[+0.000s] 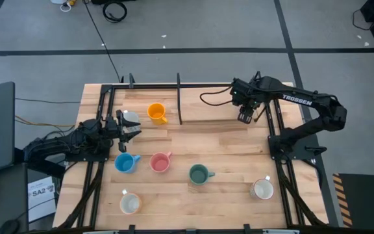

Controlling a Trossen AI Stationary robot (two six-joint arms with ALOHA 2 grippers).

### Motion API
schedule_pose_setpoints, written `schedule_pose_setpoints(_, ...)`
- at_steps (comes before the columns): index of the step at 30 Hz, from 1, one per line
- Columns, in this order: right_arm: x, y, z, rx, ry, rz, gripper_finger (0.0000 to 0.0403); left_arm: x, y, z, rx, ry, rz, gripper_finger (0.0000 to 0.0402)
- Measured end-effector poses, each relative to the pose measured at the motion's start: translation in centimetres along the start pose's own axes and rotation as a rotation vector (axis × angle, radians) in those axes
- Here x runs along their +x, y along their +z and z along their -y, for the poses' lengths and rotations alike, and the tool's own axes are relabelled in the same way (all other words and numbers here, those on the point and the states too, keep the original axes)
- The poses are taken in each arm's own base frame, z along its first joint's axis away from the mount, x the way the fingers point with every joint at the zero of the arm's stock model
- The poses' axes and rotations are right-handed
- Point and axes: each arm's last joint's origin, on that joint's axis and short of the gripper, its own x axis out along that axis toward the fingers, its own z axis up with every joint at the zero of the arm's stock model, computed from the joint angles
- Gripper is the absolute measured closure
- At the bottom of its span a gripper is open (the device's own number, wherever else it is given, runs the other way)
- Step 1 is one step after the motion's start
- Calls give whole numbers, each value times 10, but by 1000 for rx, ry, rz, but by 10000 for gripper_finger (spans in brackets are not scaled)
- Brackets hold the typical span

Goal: Place coffee mugs
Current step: Put the orange and white patterned mug on the shelf

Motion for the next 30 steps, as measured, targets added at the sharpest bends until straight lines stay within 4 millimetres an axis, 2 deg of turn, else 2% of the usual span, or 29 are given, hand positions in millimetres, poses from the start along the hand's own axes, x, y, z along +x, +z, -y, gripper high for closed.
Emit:
schedule_pose_setpoints(5, 10, -3, 3, 21, 5, -18, 238, 0, 0, 0, 0, 0, 0, 235)
schedule_pose_setpoints(11, 11, -1, 5, 37, 4, 0, 249, 0, 0, 0, 0, 0, 0, 235)
schedule_pose_setpoints(26, 12, 1, 9, 30, 3, 19, 383, 0, 0, 0, 0, 0, 0, 235)
schedule_pose_setpoints(30, 13, 4, 11, 10, 0, 48, 388, 0, 0, 0, 0, 0, 0, 235)
